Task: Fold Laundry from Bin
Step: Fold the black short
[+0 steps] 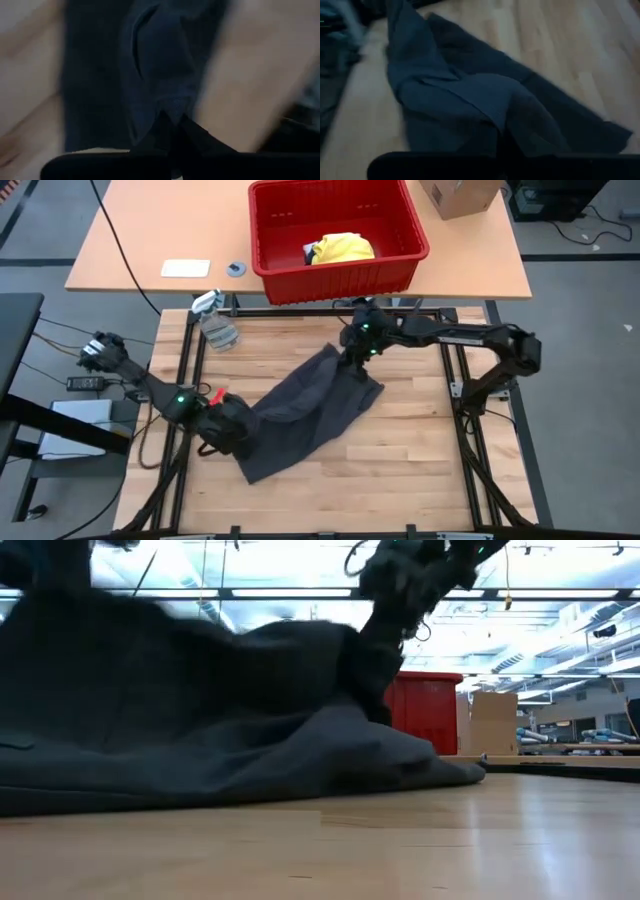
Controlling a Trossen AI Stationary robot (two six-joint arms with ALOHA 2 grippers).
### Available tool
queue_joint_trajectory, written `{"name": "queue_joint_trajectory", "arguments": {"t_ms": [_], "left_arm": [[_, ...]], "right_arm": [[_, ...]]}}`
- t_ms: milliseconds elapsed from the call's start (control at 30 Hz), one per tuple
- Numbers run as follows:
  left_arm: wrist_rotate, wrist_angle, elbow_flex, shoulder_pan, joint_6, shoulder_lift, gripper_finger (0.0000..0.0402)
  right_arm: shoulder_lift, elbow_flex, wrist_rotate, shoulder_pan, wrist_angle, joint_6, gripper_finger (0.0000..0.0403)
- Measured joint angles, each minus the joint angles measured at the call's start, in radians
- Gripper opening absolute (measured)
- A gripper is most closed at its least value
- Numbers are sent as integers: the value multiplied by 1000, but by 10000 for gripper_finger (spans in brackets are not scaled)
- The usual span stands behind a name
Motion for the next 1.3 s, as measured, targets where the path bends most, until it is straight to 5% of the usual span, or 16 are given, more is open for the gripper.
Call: {"name": "queue_joint_trajectory", "arguments": {"t_ms": [267,433,700,933,1300], "left_arm": [[-7,612,16,-100,187,32,12],[-6,818,16,-165,202,110,12],[48,881,16,-204,82,301,12],[86,1107,22,-216,39,463,12],[178,1186,144,-232,42,532,11]], "right_arm": [[-172,2,-173,79,-348,33,12],[-269,2,-190,230,-493,87,12],[-336,0,-94,531,-593,232,12],[-284,-16,-98,723,-594,312,12],[-232,-85,-292,780,-545,317,12]]}}
